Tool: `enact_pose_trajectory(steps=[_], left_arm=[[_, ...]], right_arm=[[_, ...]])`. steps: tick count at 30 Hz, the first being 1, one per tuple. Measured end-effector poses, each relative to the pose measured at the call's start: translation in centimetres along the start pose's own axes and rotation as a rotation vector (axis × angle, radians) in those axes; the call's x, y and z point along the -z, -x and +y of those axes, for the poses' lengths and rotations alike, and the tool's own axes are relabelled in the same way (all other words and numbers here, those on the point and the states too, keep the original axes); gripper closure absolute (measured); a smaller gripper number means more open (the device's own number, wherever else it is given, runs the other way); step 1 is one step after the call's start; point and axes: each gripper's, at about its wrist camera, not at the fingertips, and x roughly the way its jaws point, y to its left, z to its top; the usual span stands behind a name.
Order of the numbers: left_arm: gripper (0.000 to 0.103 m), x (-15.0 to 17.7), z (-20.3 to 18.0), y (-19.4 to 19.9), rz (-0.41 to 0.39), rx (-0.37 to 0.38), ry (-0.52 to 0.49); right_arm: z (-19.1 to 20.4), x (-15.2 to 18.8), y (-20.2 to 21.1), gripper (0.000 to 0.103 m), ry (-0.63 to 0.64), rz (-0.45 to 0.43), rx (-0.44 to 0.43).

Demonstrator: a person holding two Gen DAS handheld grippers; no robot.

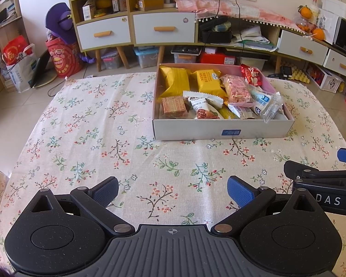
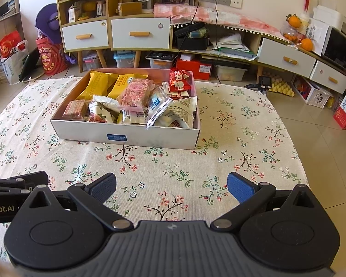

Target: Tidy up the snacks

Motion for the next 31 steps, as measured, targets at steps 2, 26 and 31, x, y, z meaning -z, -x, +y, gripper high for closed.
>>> enact_pose_trajectory(steps=[2, 26, 31], left_arm=[[0.002, -0.01, -0.01, 0.0, 0.0, 0.0, 0.0], [0.002, 0.42, 0.16, -0.22, 0.007, -0.013, -0.004], [0.002, 0.62, 0.21, -0.24, 0.008, -0.009, -0.013]], right_arm=[[-0.02, 0.04, 0.0, 0.0, 0.001, 0.0, 0.0], [0.03, 0.04, -0.04, 0.0, 0.002, 0.001, 0.001], [0.16, 0.0, -0.09, 0.0, 0.004, 0.002, 0.002]])
